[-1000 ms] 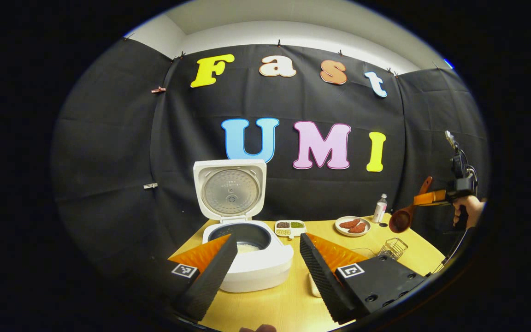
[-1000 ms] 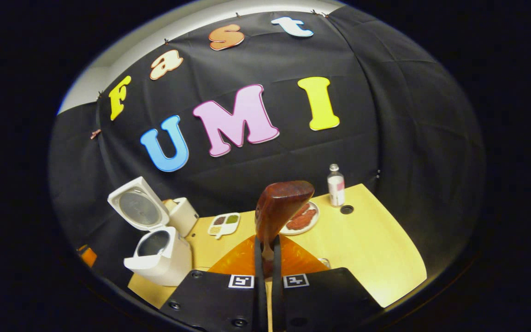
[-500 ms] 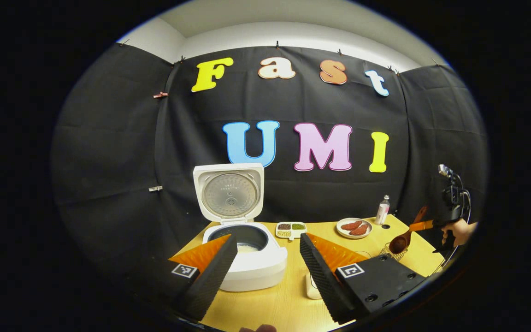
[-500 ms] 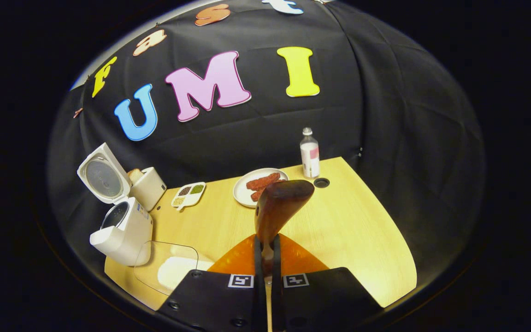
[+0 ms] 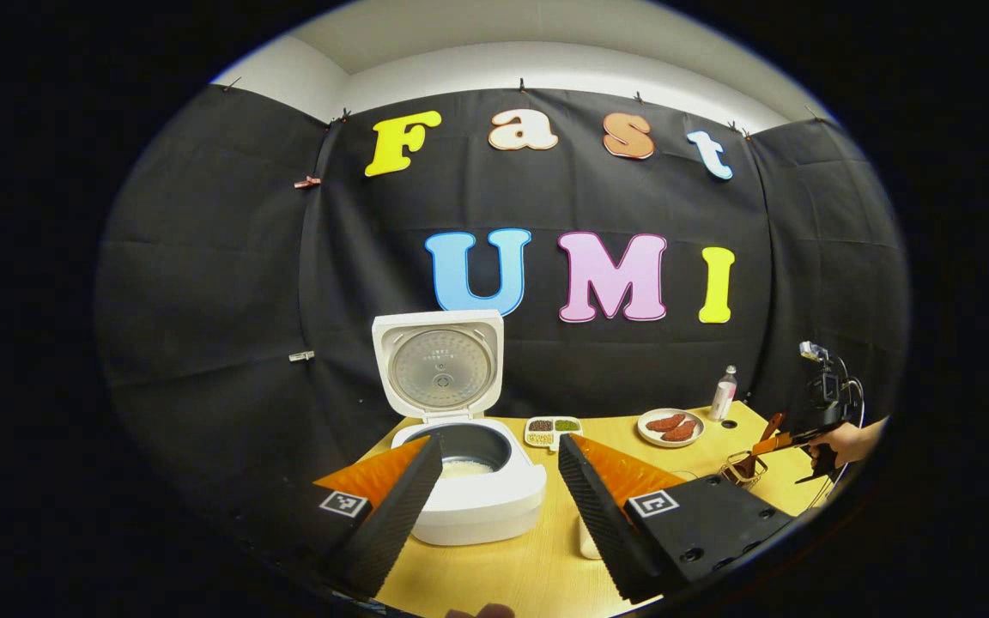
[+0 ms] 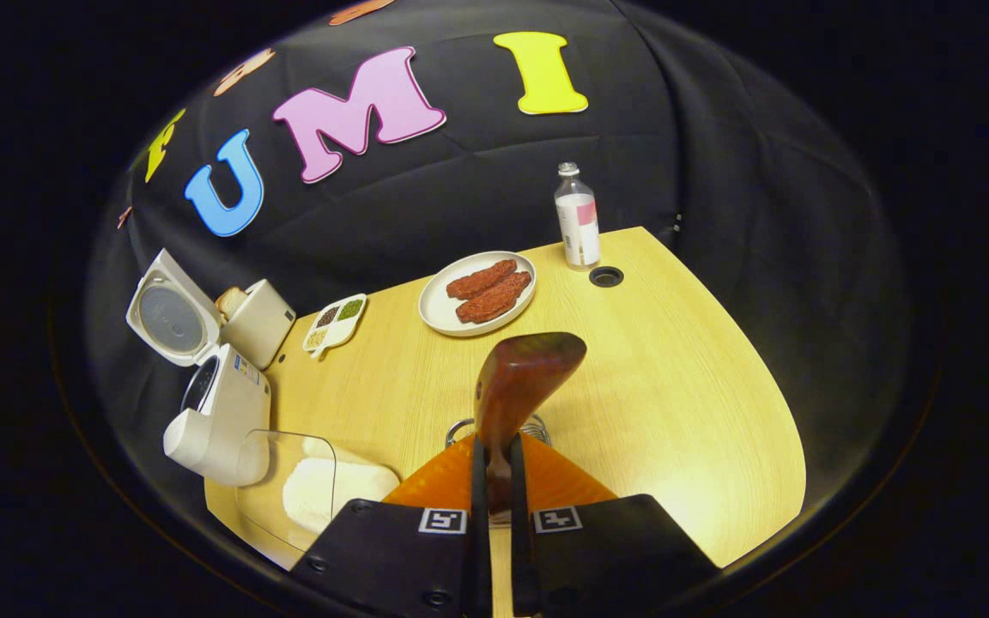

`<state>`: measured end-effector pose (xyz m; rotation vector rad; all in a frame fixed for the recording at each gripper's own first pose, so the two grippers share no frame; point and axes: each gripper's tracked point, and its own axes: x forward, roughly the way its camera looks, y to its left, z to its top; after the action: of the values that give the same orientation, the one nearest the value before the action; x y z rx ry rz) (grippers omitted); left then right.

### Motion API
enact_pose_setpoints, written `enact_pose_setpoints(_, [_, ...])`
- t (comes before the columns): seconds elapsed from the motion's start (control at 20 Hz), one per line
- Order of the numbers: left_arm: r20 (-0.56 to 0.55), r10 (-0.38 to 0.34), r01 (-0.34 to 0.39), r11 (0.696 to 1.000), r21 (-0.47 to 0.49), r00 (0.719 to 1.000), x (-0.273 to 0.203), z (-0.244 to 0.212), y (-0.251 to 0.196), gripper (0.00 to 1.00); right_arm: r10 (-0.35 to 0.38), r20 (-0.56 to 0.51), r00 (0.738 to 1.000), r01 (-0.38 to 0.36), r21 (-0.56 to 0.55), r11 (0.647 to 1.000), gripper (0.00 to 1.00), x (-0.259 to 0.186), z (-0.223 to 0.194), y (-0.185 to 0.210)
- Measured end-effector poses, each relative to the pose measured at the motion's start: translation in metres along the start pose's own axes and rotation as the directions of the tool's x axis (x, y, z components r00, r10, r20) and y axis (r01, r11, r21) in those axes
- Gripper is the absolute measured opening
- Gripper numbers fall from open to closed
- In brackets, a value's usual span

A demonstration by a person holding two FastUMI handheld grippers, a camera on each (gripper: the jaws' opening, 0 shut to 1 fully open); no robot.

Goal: Close the left gripper, press the button to open the rice cooker; take a wooden spoon from the chopstick holder with the right hand, scoop a spoonful of rice and pour it into the rice cooker, then put the wooden spoon back into the chopstick holder.

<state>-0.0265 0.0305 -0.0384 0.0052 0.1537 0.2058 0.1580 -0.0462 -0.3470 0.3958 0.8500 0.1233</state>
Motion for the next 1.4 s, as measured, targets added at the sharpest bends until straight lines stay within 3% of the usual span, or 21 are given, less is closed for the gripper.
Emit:
enact_pose_setpoints(0.3, [0.044, -0.010, 0.010, 1.000, 0.002, 0.999, 0.014, 0.019, 0.004, 0.95, -0.064, 0.004, 0.998, 0.064, 0.020, 0.998, 0.29, -0.013, -0.003, -0.023])
enact_pose_setpoints(0.35, [0.053, -0.010, 0.010, 1.000, -0.002, 0.999, 0.018, 0.022, 0.006, 0.95, -0.064, 0.017, 0.998, 0.063, 0.029, 0.998, 0.43, -0.017, -0.002, -0.024])
enact_pose_setpoints(0.4, [0.062, -0.013, 0.014, 1.000, -0.008, 0.998, 0.022, 0.027, 0.007, 0.95, -0.061, 0.030, 0.998, 0.059, 0.041, 0.997, 0.50, -0.022, 0.001, -0.024])
enact_pose_setpoints(0.5, [0.084, -0.014, 0.015, 1.000, -0.017, 0.996, 0.033, 0.038, 0.011, 0.94, -0.074, 0.050, 0.996, 0.071, 0.054, 0.996, 0.78, -0.037, -0.002, -0.029])
enact_pose_setpoints(0.65, [0.123, -0.016, 0.018, 1.000, -0.018, 0.992, 0.052, 0.059, 0.016, 0.94, -0.112, 0.129, 0.985, 0.108, 0.040, 0.993, 0.96, -0.065, 0.003, -0.034])
enact_pose_setpoints(0.8, [0.159, -0.013, 0.017, 1.000, -0.022, 0.987, 0.079, 0.082, 0.026, 0.95, -0.133, 0.197, 0.971, 0.136, 0.001, 0.991, 0.97, -0.097, 0.005, -0.031])
enact_pose_setpoints(1.1, [0.179, 0.041, -0.019, 0.992, -0.122, 0.983, 0.152, 0.124, 0.064, 0.95, -0.131, 0.266, 0.955, 0.170, -0.133, 0.976, 0.98, -0.150, 0.001, -0.009])
enact_pose_setpoints(1.4, [0.224, 0.080, -0.066, 0.995, -0.069, 0.971, 0.221, 0.164, 0.093, 0.94, -0.107, 0.282, 0.953, 0.147, -0.126, 0.981, 0.99, -0.186, -0.008, 0.009])
